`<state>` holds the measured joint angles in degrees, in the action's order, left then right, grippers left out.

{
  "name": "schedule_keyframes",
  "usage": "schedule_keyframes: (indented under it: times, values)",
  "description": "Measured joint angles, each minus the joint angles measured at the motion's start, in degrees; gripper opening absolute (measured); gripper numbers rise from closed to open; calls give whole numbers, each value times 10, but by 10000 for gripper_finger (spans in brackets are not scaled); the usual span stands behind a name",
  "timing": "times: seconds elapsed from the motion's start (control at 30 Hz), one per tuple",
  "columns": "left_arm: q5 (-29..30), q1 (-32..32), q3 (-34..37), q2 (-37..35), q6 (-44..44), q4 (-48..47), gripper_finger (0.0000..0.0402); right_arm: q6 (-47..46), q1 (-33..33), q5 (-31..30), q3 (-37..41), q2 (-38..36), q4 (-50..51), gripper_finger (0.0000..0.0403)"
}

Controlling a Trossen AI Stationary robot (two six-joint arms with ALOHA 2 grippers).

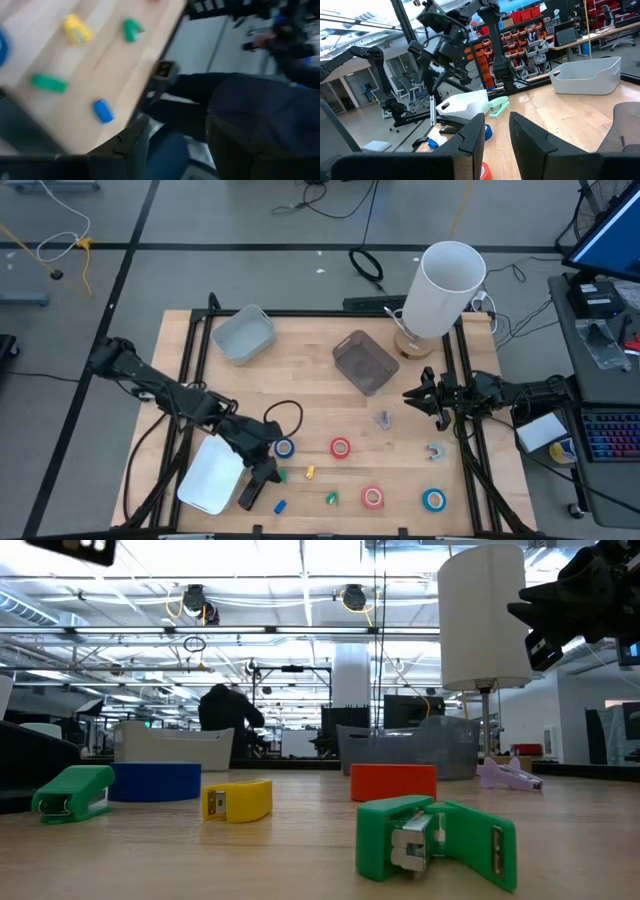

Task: Pick and place Stapler, Stapler remover, tape
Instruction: Put the large black stapler into the black bin

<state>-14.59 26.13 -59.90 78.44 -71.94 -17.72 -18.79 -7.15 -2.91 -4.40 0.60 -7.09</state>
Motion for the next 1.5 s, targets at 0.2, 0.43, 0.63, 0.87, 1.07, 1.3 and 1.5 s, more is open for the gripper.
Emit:
schedule_keyframes:
  times: [0.2, 0.43, 0.63, 0.87, 1.07, 1.3, 1.5]
  values:
    - [30, -1, 0, 0, 1, 63, 191, 0, 0, 0, 0, 0, 0, 84]
    - [16, -1, 0, -1, -75, -15, 191, 0, 0, 0, 0, 0, 0, 84]
    - [-3, -3, 0, -1, -167, -43, 191, 0, 0, 0, 0, 0, 0, 84]
    - [-20, -1, -46, 51, -181, -82, 191, 0, 0, 0, 0, 0, 0, 84]
    - [-65, -1, -171, 153, -130, -257, 190, 2, 0, -3, 0, 0, 0, 84]
    - [-64, -1, -264, 233, -85, -364, 191, 19, 0, -3, 0, 0, 0, 84]
    - [-63, -1, -267, 271, -76, -405, 191, 19, 0, -3, 0, 0, -4, 84]
